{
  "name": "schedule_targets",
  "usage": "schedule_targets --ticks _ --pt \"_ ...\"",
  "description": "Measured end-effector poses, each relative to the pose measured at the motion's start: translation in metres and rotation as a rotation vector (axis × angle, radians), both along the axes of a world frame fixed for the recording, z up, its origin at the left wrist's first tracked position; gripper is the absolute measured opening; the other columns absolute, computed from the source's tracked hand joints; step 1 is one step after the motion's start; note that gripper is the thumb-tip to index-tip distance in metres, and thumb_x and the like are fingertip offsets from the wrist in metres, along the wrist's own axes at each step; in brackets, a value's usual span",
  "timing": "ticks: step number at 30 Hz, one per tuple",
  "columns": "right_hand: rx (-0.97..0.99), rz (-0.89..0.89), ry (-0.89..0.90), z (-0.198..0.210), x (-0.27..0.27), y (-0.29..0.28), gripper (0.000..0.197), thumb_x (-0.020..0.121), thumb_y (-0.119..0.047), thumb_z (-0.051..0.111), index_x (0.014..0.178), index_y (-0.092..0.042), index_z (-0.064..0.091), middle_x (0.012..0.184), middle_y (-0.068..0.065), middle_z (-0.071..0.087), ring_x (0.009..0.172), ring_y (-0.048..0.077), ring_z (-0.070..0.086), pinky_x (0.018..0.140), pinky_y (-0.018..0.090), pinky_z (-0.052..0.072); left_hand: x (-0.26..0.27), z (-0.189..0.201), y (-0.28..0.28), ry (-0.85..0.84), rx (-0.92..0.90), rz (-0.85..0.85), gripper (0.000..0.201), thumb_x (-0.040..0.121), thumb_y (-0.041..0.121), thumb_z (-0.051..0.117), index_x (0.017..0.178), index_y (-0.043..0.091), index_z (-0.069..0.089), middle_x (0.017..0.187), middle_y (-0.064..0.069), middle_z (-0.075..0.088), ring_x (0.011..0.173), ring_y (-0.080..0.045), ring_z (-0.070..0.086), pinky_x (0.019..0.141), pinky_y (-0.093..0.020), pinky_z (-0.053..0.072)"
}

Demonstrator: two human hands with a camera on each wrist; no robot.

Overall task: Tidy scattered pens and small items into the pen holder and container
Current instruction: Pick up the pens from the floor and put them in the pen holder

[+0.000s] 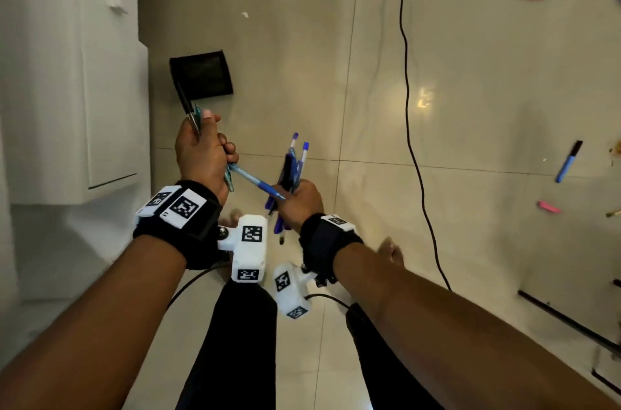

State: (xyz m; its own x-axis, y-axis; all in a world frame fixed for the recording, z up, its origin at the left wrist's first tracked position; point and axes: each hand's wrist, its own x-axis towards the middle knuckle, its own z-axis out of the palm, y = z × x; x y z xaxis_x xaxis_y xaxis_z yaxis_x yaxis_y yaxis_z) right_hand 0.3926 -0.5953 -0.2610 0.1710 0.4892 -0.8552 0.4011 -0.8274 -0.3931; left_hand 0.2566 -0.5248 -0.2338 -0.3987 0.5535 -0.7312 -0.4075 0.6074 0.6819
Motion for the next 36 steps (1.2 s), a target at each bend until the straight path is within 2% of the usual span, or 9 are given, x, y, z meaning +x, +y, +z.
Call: schedule_targets --ticks 2,8,11,14,18,22,27,31,36 --pt "-0.02 -0.074 -0.015 0.003 0.002 -0.001 0.027 0.075 -0.039 0.065 0.074 -0.012 0.066 0.073 0.007 0.072 0.069 0.026 0.069 0.066 0.044 0.059 -0.007 -0.001 0.004 0.057 0.031 -0.059 0.022 0.102 0.033 0.044 0.087 0.019 0.053 0.057 0.002 0.039 0.045 -0.007 0.04 0.043 -0.02 0.036" --pt "0.098 -0.031 -0.048 0.018 -0.03 0.023 0.034 0.08 -0.044 0.061 0.085 -0.011 0.067 0.082 0.009 0.07 0.077 0.03 0.066 0.068 0.037 0.053 0.016 0.014 -0.006 0.114 0.117 -0.303 0.025 0.099 0.038 0.048 0.097 0.013 0.054 0.061 0.004 0.043 0.051 -0.01 0.043 0.047 -0.022 0.041" --pt "0.126 -0.02 -0.047 0.025 -0.047 0.039 0.036 0.077 -0.047 0.061 0.083 -0.012 0.067 0.081 0.008 0.071 0.077 0.03 0.066 0.07 0.039 0.055 0.01 0.016 -0.004 0.134 0.076 -0.232 0.023 0.098 0.038 0.05 0.084 0.021 0.048 0.059 0.006 0.039 0.047 -0.011 0.038 0.046 -0.024 0.037" --pt "0.101 -0.011 -0.001 0.03 -0.042 0.052 0.023 0.081 -0.033 0.067 0.08 -0.01 0.069 0.078 0.007 0.073 0.072 0.024 0.068 0.069 0.035 0.056 -0.016 0.019 0.01 0.064 0.012 -0.11 0.016 0.101 0.03 0.047 0.093 0.016 0.047 0.059 0.002 0.033 0.046 -0.009 0.032 0.041 -0.018 0.029" --pt "0.099 0.228 0.015 0.02 -0.025 0.088 0.022 0.086 -0.033 0.067 0.07 -0.022 0.059 0.068 -0.002 0.063 0.066 0.02 0.06 0.065 0.029 0.047 -0.05 0.008 0.024 0.075 -0.043 -0.186 0.016 0.101 0.03 0.047 0.098 0.015 0.051 0.057 0.002 0.033 0.047 -0.012 0.031 0.043 -0.02 0.028" --pt "0.18 0.337 0.029 -0.006 -0.021 0.149 0.023 0.088 -0.033 0.067 0.077 -0.013 0.065 0.073 0.006 0.069 0.064 0.021 0.063 0.066 0.03 0.052 -0.067 -0.022 0.037 0.435 -0.026 -0.452 0.024 0.098 0.037 0.05 0.085 0.017 0.052 0.069 -0.003 0.051 0.061 -0.022 0.048 0.058 -0.034 0.041" --pt "0.275 0.346 0.039 -0.047 -0.046 0.232 0.022 0.091 -0.031 0.065 0.078 -0.013 0.059 0.061 -0.003 0.058 0.054 0.008 0.054 0.052 0.024 0.042 -0.08 -0.075 0.083 0.741 -0.05 -0.403 0.029 0.096 0.028 0.055 0.113 0.004 0.059 0.105 -0.008 0.064 0.092 -0.022 0.057 0.074 -0.026 0.038" --pt "0.266 0.472 0.086 -0.076 -0.065 0.253 0.021 0.092 -0.031 0.063 0.078 -0.016 0.058 0.062 -0.005 0.057 0.055 0.006 0.054 0.046 0.013 0.04 -0.086 -0.118 0.096 0.683 -0.215 -0.434 0.034 0.093 0.033 0.059 0.117 0.009 0.063 0.113 -0.015 0.067 0.103 -0.033 0.061 0.081 -0.03 0.043" --pt "0.256 0.474 0.117 -0.089 -0.064 0.238 0.02 0.09 -0.03 0.066 0.089 -0.01 0.062 0.071 0.004 0.065 0.062 0.019 0.063 0.061 0.029 0.053 -0.084 -0.134 0.092 0.514 -0.236 -0.365 0.032 0.087 0.041 0.063 0.106 0.015 0.067 0.1 -0.015 0.068 0.093 -0.034 0.064 0.083 -0.04 0.054"
